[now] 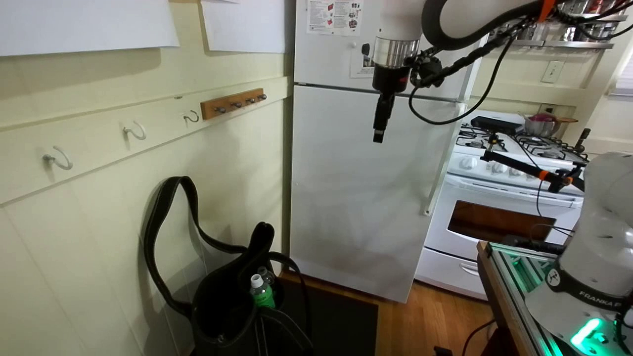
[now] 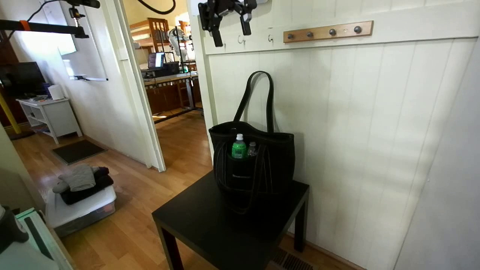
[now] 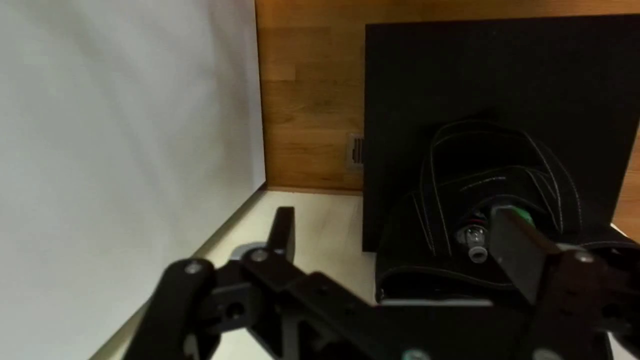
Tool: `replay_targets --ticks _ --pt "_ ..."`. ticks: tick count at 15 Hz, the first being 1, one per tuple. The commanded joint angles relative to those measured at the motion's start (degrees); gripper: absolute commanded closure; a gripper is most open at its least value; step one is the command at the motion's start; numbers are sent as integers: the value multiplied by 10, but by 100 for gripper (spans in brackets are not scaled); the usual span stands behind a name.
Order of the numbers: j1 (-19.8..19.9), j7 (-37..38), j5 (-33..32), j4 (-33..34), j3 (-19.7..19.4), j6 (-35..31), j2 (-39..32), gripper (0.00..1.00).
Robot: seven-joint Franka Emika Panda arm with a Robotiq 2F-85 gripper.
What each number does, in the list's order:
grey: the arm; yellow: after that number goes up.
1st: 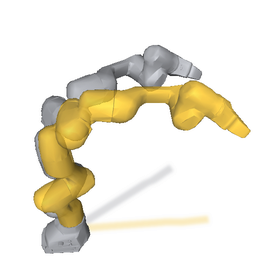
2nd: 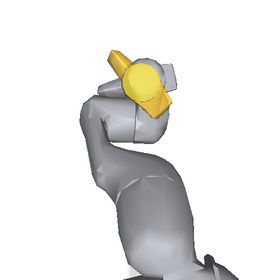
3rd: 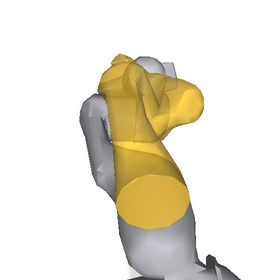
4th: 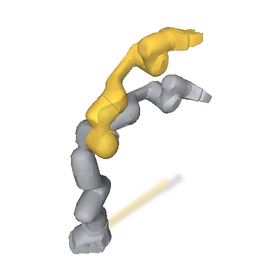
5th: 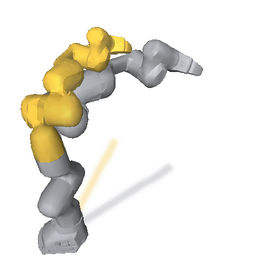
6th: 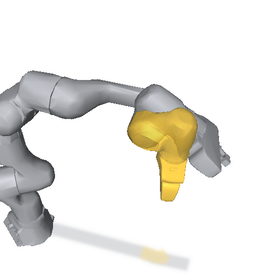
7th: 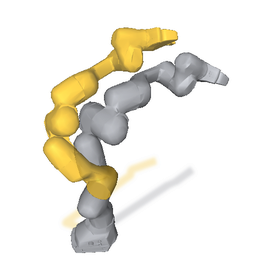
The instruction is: Pick up the bottles and put them inside the bag
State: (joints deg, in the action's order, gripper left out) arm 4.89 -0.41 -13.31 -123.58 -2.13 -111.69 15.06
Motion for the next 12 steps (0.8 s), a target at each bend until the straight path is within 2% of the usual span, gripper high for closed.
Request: replay_targets --ticks 1,3,6,7,9,12 --pt "-19 -23 14 -54 -3 -124 -10 0" --pt "-26 -54 31 -78 -8 -187 -24 0" --pt "-44 -160 128 -107 -30 -271 -46 0" --pt "-29 -101 78 -90 -12 -233 -38 0" --pt "-33 -139 108 -100 -20 -258 -49 0" --pt "-34 -145 113 -100 -22 -260 -50 0"
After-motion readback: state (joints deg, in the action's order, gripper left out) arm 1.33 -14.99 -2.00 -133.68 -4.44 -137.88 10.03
